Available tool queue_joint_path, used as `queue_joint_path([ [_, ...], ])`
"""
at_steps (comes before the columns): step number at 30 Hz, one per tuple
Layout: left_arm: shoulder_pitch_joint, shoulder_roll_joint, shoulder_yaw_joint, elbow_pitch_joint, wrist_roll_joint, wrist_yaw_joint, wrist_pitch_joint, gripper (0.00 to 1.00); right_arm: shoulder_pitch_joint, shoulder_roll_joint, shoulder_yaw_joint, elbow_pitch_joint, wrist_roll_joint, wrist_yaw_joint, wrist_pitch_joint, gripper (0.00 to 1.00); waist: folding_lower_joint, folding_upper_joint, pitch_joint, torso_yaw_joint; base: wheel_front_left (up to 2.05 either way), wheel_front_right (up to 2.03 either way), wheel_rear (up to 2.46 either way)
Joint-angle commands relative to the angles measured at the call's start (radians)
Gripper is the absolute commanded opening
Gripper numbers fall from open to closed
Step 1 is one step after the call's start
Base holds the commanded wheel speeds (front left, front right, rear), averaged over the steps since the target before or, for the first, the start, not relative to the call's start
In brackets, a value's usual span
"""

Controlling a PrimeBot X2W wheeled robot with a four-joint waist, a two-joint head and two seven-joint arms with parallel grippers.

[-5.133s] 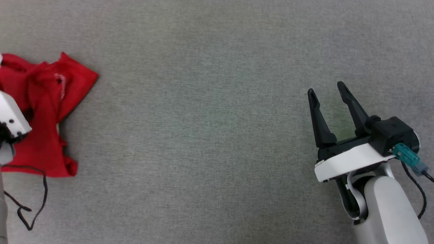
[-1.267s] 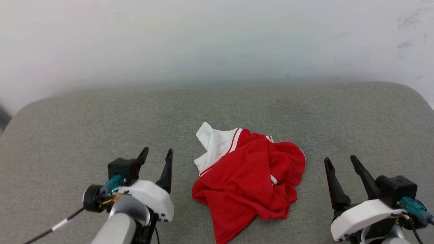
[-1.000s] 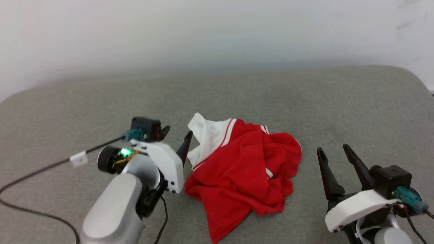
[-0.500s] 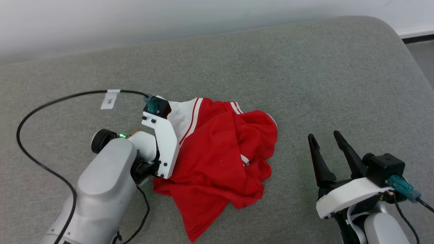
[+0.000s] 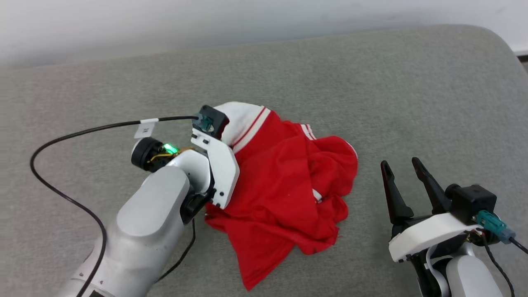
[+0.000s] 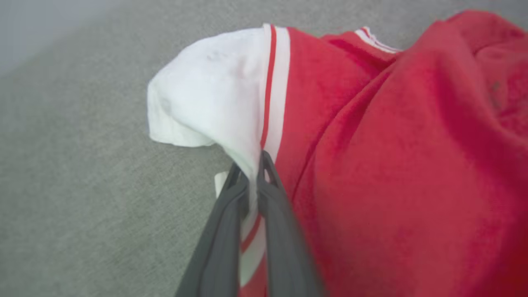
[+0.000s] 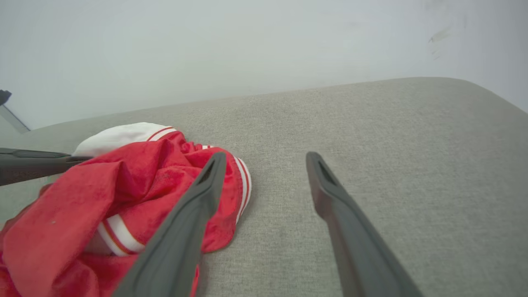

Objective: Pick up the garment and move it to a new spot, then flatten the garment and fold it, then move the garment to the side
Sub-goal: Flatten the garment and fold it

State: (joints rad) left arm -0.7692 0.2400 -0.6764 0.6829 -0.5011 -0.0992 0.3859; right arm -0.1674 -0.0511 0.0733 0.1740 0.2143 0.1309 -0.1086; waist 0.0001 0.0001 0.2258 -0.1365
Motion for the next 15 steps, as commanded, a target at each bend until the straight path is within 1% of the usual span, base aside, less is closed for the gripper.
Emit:
queue_joint_path([
  [1,-0.009,-0.001,0.005,-0.018,0.003,0.002,-0.034,0.0,0.001,0.001,-0.003,-0.006,-0.003,0.0,0.001,1.0,-0.0001,-0.0001,-0.02,0.031,0.0,0.0,0.0],
  [3,0.0,0.006,0.017,-0.052,0.012,0.018,-0.1,0.0,0.009,0.001,-0.01,-0.013,-0.012,0.0,0.01,1.0,-0.0001,-0.0001,-0.033,0.053,0.0,0.0,0.0],
  [5,0.031,0.025,0.034,-0.09,0.012,0.045,-0.143,0.0,0.018,0.001,-0.017,-0.02,-0.014,0.0,0.018,1.0,-0.0001,-0.0001,-0.045,0.072,0.0,0.0,0.0],
  [9,0.13,0.073,0.073,-0.191,-0.003,0.116,-0.178,0.0,0.032,0.001,-0.034,-0.035,-0.02,0.0,0.031,1.0,-0.0001,-0.0001,-0.063,0.098,0.0,0.0,0.0],
  [13,0.3,0.145,0.131,-0.304,-0.041,0.224,-0.15,0.0,0.05,0.001,-0.045,-0.05,-0.02,0.0,0.04,1.0,-0.0001,-0.0001,-0.075,0.11,0.0,0.0,0.0],
  [15,0.399,0.163,0.161,-0.359,-0.076,0.278,-0.127,0.0,0.056,0.001,-0.051,-0.058,-0.022,0.0,0.045,1.0,-0.0001,-0.0001,-0.078,0.113,0.0,0.0,0.0],
])
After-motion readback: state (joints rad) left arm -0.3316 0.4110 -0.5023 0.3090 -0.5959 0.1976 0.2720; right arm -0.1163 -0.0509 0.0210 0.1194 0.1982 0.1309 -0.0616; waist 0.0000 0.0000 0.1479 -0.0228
